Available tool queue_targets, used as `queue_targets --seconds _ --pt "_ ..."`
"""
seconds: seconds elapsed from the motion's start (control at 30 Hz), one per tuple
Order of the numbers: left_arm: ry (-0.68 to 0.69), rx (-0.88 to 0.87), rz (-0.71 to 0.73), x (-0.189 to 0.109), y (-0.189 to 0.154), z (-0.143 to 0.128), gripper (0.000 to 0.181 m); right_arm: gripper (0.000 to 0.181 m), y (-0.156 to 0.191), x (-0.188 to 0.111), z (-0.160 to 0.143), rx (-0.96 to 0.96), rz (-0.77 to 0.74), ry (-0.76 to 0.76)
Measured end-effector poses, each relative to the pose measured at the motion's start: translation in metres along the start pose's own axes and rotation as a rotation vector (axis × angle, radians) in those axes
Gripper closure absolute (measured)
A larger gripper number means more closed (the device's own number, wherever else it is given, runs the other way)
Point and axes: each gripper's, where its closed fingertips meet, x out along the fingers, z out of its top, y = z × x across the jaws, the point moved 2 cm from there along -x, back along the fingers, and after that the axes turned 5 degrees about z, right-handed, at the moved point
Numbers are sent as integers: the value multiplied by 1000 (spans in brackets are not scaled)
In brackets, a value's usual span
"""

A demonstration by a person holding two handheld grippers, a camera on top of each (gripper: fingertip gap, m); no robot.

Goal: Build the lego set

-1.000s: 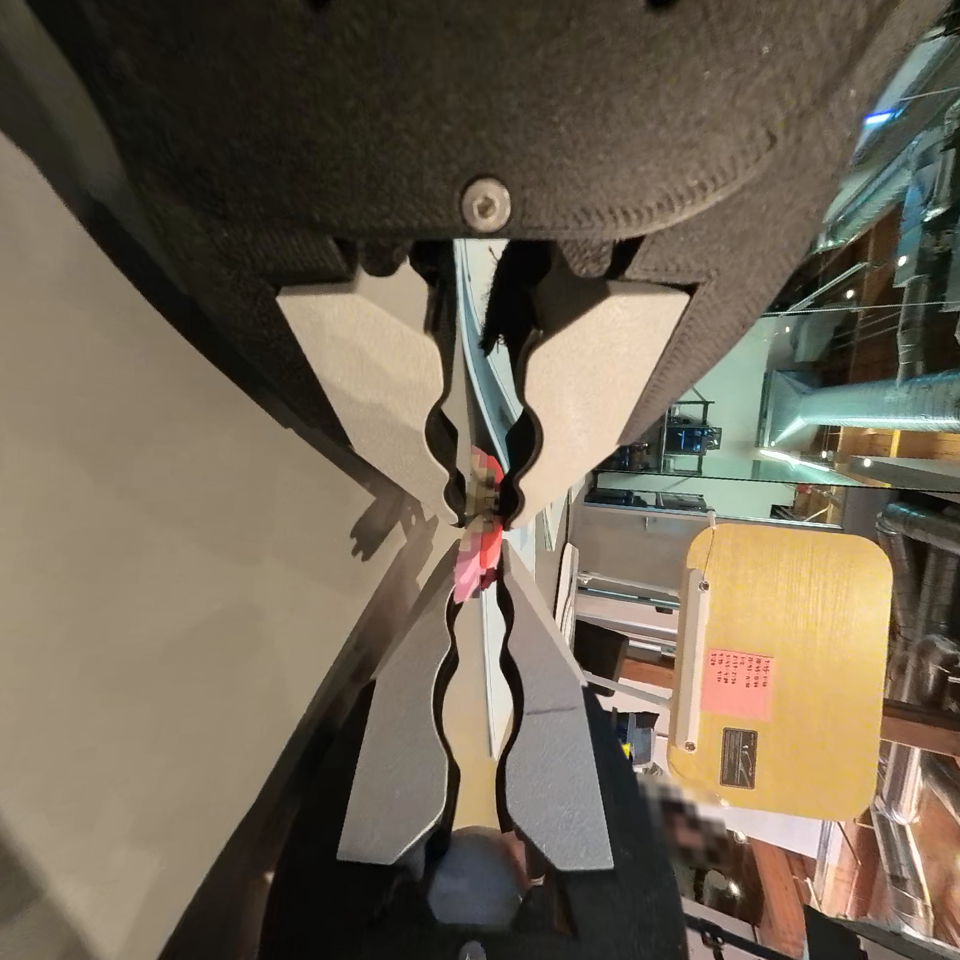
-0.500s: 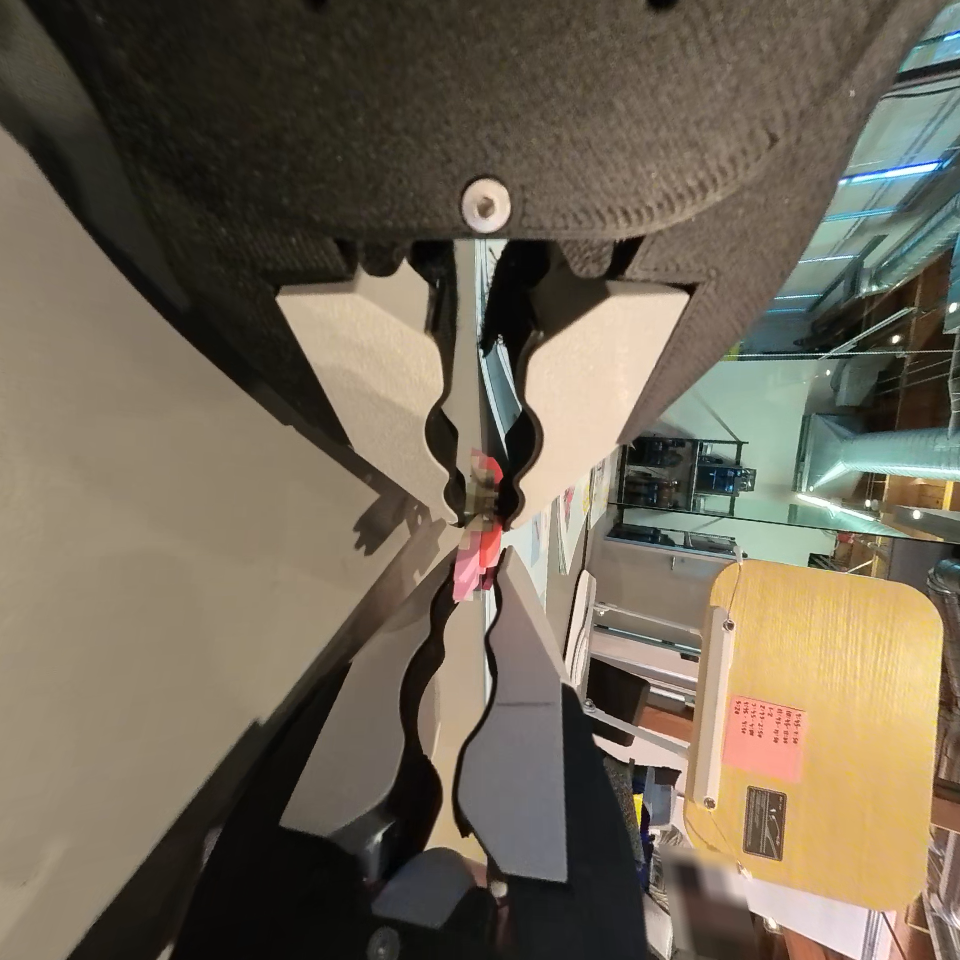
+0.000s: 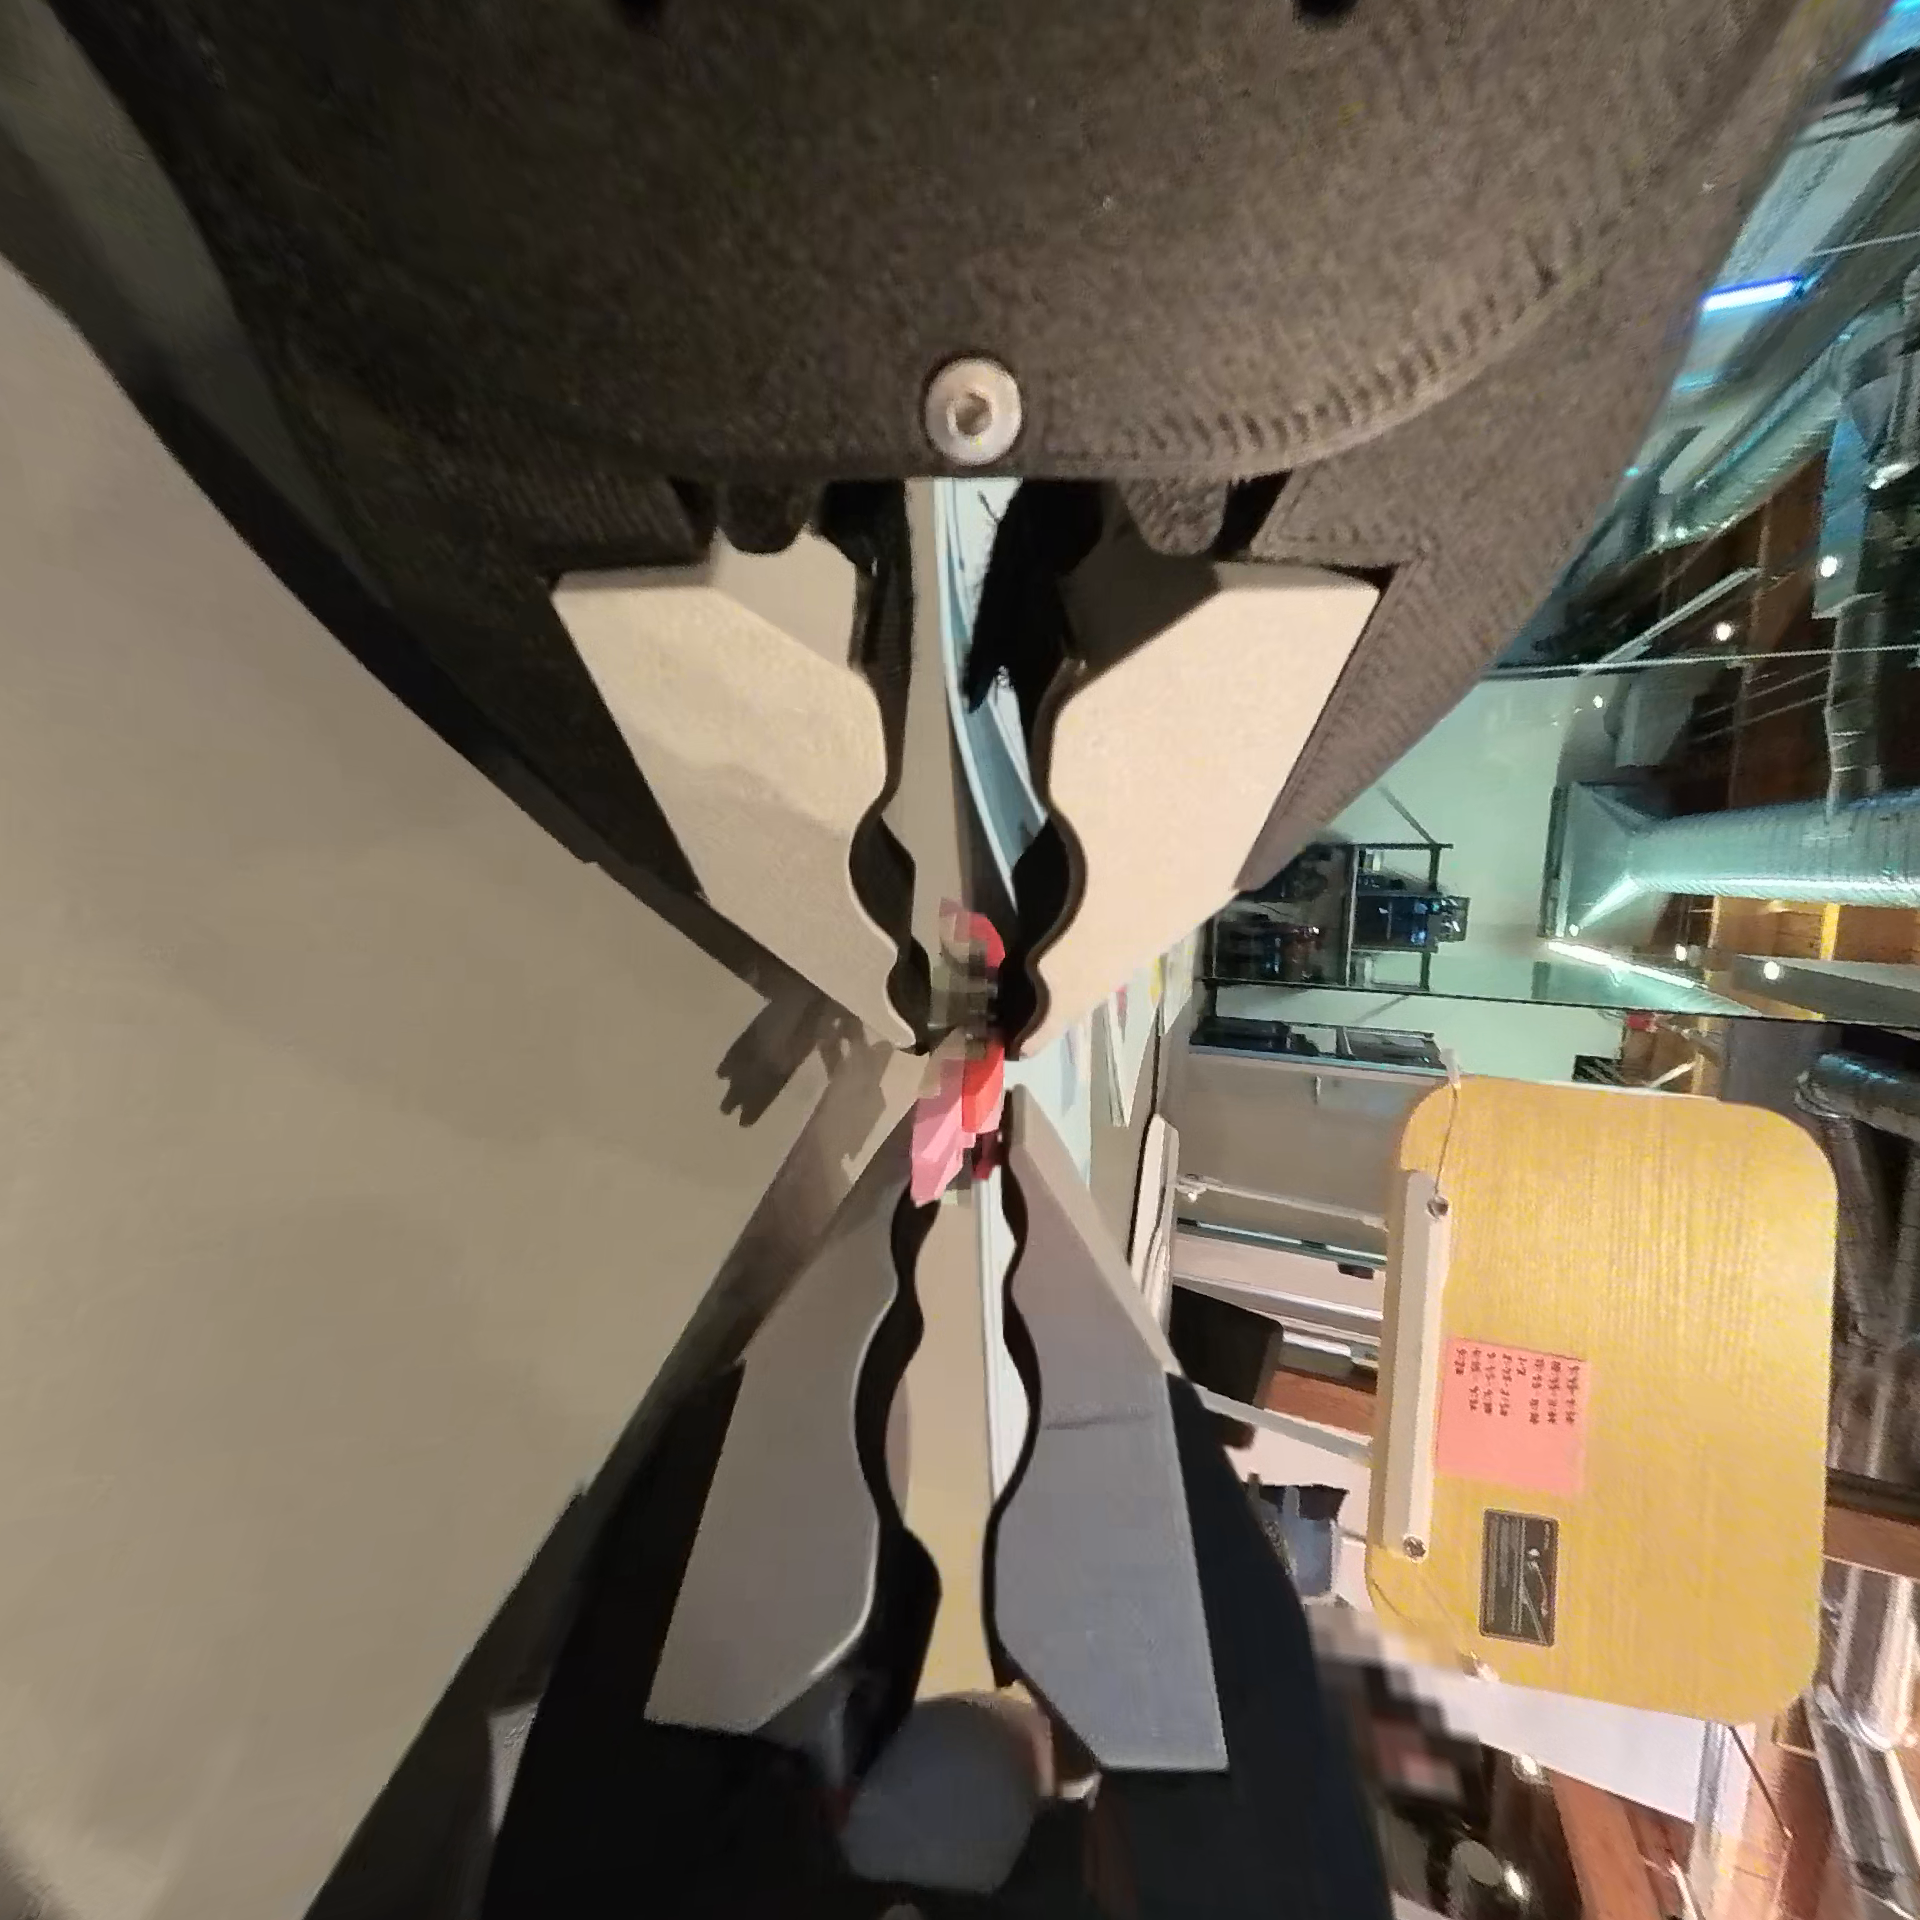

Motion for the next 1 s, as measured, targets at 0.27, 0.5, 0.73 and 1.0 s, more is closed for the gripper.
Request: queue_targets --seconds 0.27,0.5,0.73,1.0 --pt "-96 -10 -25 -6 -3 2 149 170 -7 -5 6 100 -20 -124" --pt "-163 15 6 -12 -1 12 146 170 -9 -11 11 99 -34 -181" --pt "-162 90 97 -14 9 13 168 170 -8 -12 15 133 -21 -223" --pt "-88 49 69 -11 8 10 170 169 -7 -10 11 24 -61 -148"
